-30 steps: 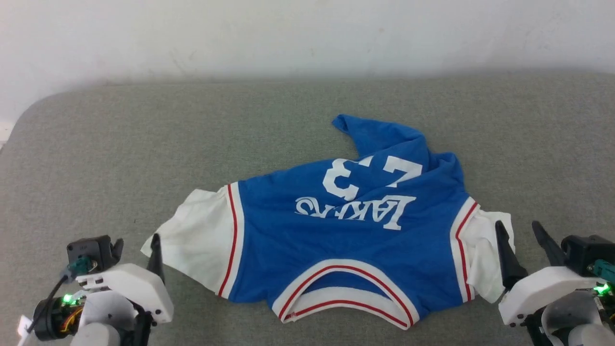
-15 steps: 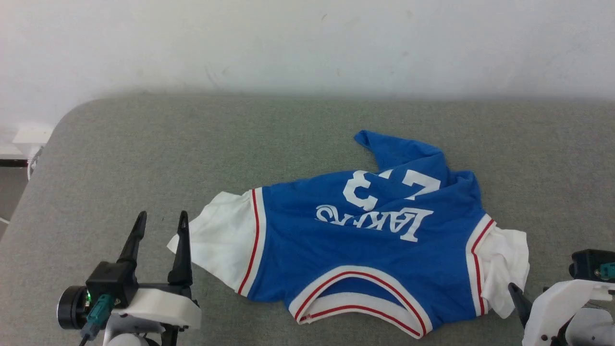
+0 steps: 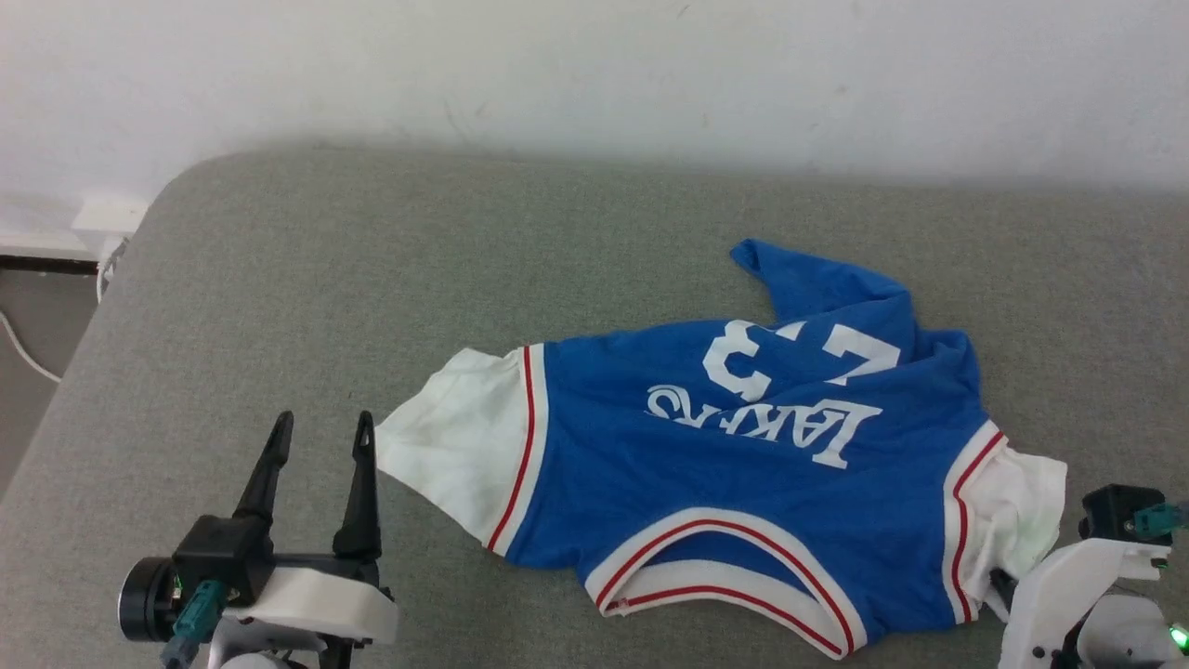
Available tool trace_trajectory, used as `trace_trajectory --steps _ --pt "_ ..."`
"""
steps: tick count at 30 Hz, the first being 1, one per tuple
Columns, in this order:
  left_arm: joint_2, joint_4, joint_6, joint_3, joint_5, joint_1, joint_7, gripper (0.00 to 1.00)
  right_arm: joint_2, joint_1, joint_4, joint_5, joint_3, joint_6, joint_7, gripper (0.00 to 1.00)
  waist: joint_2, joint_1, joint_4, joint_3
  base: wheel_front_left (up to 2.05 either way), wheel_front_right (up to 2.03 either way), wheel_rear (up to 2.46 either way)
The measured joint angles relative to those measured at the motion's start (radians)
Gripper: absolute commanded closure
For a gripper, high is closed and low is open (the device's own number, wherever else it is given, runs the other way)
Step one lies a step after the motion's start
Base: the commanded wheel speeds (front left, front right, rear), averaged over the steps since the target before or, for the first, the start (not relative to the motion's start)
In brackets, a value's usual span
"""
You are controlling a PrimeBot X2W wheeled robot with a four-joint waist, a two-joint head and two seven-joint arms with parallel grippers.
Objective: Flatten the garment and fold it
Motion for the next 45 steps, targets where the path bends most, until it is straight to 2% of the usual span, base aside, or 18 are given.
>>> trace_trajectory --steps 7,11,15,19,22,23,24,27,31,36,40,45 --pt "-0.015 0.021 -0.015 0.017 0.005 -0.002 0.000 0.00 -0.019 -0.033 -0.008 -0.035 -0.007 0.000 -0.039 1.00 0.0000 0.0000 -0.015 0.010 0.00 0.00 0.00" --pt "-0.028 0.031 -0.020 0.017 0.009 -0.004 0.000 0.00 -0.128 -0.051 -0.025 -0.072 -0.023 0.000 -0.039 1.00 0.0000 0.0001 -0.031 0.009 0.00 0.00 0.00" --pt "-0.040 0.036 -0.028 0.018 0.009 -0.010 0.000 0.00 -0.227 -0.082 -0.026 -0.062 -0.023 0.000 -0.033 1.00 0.0000 0.0001 -0.040 0.015 0.00 0.00 0.00" --pt "-0.044 0.044 -0.036 0.017 0.009 -0.026 0.000 0.00 -0.319 -0.126 0.045 -0.060 -0.015 0.000 -0.037 1.00 0.0000 0.0000 -0.040 0.027 0.00 0.00 0.00" --pt "-0.053 0.049 -0.043 0.017 0.009 -0.040 0.000 0.00 -0.351 -0.158 0.134 -0.064 -0.021 0.000 -0.063 1.00 0.0000 0.0001 -0.033 0.036 0.00 0.00 0.00" --pt "-0.054 0.051 -0.044 0.017 0.009 -0.042 0.000 0.00 -0.352 -0.168 0.163 -0.072 -0.026 0.000 -0.074 0.79 0.0000 0.0001 -0.030 0.038 0.00 0.00 0.00" --pt "-0.056 0.055 -0.044 0.017 0.009 -0.043 0.000 0.00 -0.351 -0.176 0.190 -0.078 -0.028 0.000 -0.095 0.00 0.0000 0.0001 -0.028 0.040 0.00 0.00 0.00" --pt "-0.065 0.074 -0.053 0.017 -0.008 -0.043 0.000 0.00 -0.337 -0.198 0.233 -0.089 -0.028 0.000 -0.179 0.00 0.0000 0.0001 -0.020 0.041 0.00 0.00 0.00" --pt "-0.063 0.094 -0.064 0.015 -0.023 -0.040 0.000 0.00 -0.310 -0.213 0.221 -0.101 -0.010 0.000 -0.320 0.00 0.0000 0.0001 -0.024 0.031 0.00 0.00 0.00" --pt "-0.024 0.104 -0.079 -0.013 -0.036 -0.025 0.037 0.00 -0.243 -0.185 0.175 -0.100 0.015 0.000 -0.453 0.00 0.0000 0.0001 -0.045 0.007 0.00 0.00 0.00" --pt "0.022 0.074 -0.086 -0.048 -0.064 -0.022 0.144 0.00 -0.189 -0.140 0.108 -0.098 0.007 0.000 -0.547 0.00 0.0000 0.0000 -0.071 -0.007 0.00 0.00 0.00" --pt "0.090 0.004 -0.088 -0.094 -0.102 -0.022 0.367 0.00 -0.098 -0.083 0.008 -0.084 -0.013 0.000 -0.599 0.00 0.0000 0.0000 -0.105 -0.014 0.00 0.00 0.00"
